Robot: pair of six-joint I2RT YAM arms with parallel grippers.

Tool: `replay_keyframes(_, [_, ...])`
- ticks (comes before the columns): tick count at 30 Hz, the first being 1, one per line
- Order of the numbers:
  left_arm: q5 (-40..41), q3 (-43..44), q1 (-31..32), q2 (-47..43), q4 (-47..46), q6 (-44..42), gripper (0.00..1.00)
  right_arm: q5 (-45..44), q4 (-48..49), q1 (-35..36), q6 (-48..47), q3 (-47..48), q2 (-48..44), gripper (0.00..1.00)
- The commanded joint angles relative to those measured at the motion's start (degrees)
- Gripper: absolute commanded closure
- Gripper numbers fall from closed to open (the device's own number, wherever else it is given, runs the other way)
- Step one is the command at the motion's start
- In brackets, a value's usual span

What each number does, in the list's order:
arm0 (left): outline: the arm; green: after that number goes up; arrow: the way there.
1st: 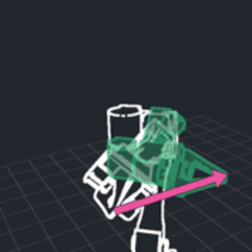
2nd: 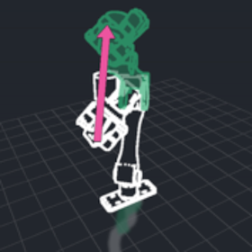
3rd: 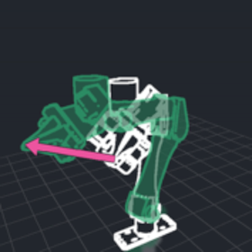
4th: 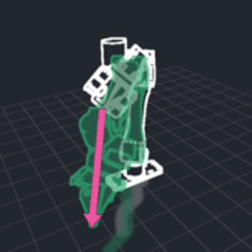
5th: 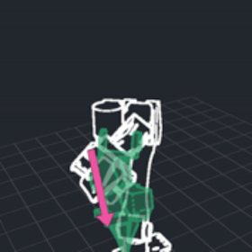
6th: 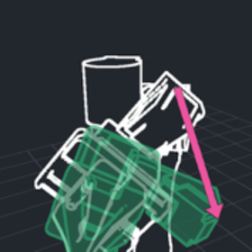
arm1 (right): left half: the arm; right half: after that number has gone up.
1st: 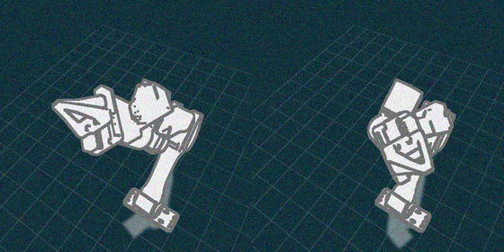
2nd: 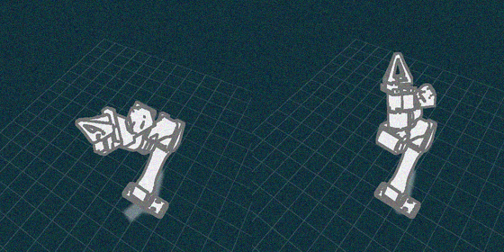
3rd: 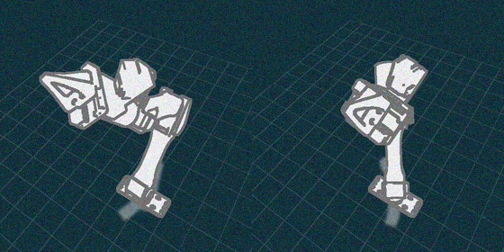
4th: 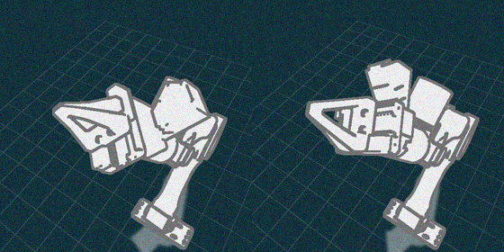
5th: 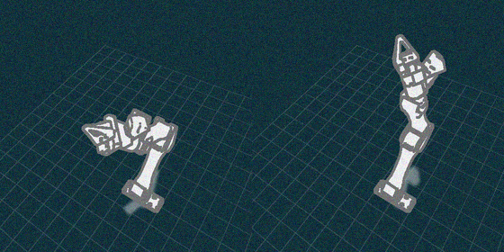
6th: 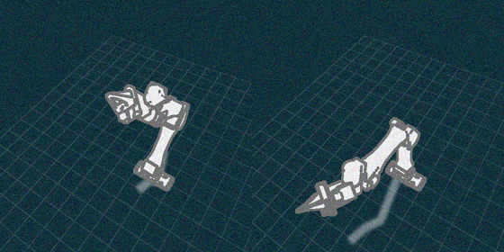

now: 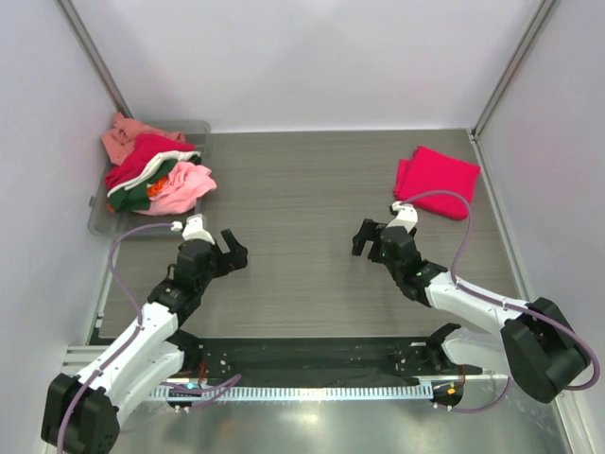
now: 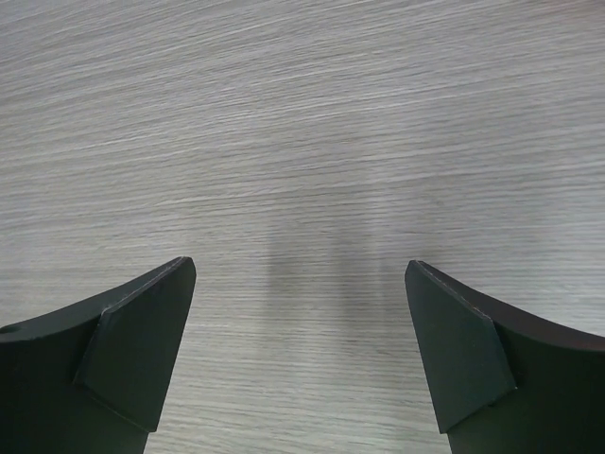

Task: Fold and stack the t-shirts
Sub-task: Grab the tshirt from the pile

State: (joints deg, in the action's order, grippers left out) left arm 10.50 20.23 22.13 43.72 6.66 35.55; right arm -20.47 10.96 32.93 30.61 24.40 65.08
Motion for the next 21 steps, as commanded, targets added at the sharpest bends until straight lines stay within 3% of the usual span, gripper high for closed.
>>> replay_keyframes(1, [4.0, 3.7, 0.2, 0.5, 1.1, 2.0, 0.0, -5.6, -2.9, 0.0, 2.3, 1.3, -2.3, 0.02])
replay_keyframes(6, [4.9, 13.1, -3.1, 5.4, 7.0, 9.7, 0.08, -4.2, -10.6, 0.0, 3.0, 3.4, -2.6, 0.09])
replay_keyframes(13, [5.3, 30.2, -17.1, 15.0, 11.3, 14.5, 0.18, 1.5, -6.4, -0.1, 1.8, -1.5, -6.2, 0.16])
replay_keyframes(14, [6.1, 32.9, -19.0, 18.1, 12.4, 14.4, 0.24, 2.0, -6.5, -0.1, 1.5, -1.8, -7.3, 0.17])
replay_keyframes(21, [12.8, 49.9, -25.2, 33.9, 14.5, 17.4, 0.4, 4.2, -5.1, -0.1, 0.6, -3.8, -10.3, 0.21])
